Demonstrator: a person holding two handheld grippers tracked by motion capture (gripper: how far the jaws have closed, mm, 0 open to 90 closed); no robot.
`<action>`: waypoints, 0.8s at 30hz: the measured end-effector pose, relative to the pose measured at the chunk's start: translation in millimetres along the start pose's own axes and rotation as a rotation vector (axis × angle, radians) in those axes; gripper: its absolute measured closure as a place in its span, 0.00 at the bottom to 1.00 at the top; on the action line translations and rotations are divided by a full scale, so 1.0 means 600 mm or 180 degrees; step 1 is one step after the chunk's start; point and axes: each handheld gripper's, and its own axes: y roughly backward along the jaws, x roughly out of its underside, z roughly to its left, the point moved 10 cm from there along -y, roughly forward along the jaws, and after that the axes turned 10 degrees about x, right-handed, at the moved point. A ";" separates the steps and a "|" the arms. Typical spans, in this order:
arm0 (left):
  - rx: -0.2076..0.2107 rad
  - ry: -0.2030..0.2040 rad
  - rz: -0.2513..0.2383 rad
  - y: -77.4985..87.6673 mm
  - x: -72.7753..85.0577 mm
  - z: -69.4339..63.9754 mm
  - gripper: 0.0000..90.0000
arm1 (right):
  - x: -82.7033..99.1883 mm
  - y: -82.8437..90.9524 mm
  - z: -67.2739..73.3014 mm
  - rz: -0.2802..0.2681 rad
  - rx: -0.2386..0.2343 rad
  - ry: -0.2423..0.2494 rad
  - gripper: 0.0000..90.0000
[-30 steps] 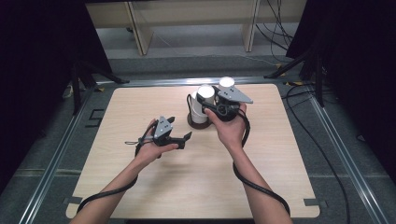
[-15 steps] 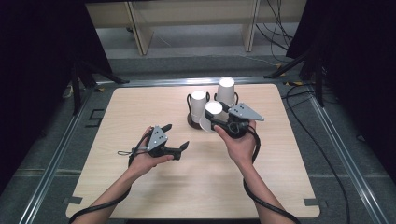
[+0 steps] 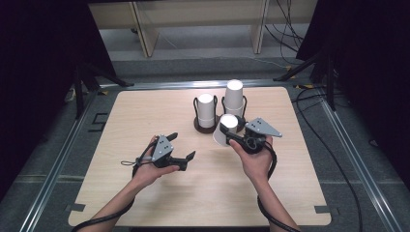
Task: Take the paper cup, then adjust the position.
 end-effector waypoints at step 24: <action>0.0150 -0.0068 0.0039 -0.016 -0.008 -0.037 0.06 | 0.027 0.021 -0.009 0.0031 0.0103 -0.0246 0.40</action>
